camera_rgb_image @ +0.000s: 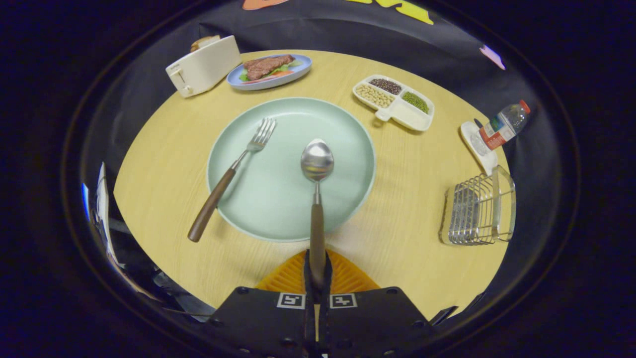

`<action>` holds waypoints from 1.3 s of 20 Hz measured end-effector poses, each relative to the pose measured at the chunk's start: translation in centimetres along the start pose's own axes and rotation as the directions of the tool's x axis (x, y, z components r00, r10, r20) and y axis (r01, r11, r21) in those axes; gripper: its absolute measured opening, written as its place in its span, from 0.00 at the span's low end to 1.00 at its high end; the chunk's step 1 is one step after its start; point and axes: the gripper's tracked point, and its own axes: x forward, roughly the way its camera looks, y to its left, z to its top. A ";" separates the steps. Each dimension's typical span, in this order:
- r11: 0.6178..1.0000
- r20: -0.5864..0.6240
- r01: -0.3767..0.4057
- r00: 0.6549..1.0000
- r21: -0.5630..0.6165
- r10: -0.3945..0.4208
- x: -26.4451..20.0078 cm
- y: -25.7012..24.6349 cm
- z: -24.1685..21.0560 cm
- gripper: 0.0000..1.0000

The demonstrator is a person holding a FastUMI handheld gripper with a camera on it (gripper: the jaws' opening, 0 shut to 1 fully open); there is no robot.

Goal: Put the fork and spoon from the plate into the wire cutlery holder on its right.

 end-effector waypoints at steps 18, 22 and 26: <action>0.994 0.213 -0.038 0.977 0.098 0.016 -10.7 -7.3 -0.1 0.01; 0.989 0.224 -0.024 0.974 0.146 -0.010 -12.0 -11.4 -1.1 0.01; 0.980 0.212 -0.006 0.977 0.199 -0.037 -12.0 -15.0 -2.4 0.01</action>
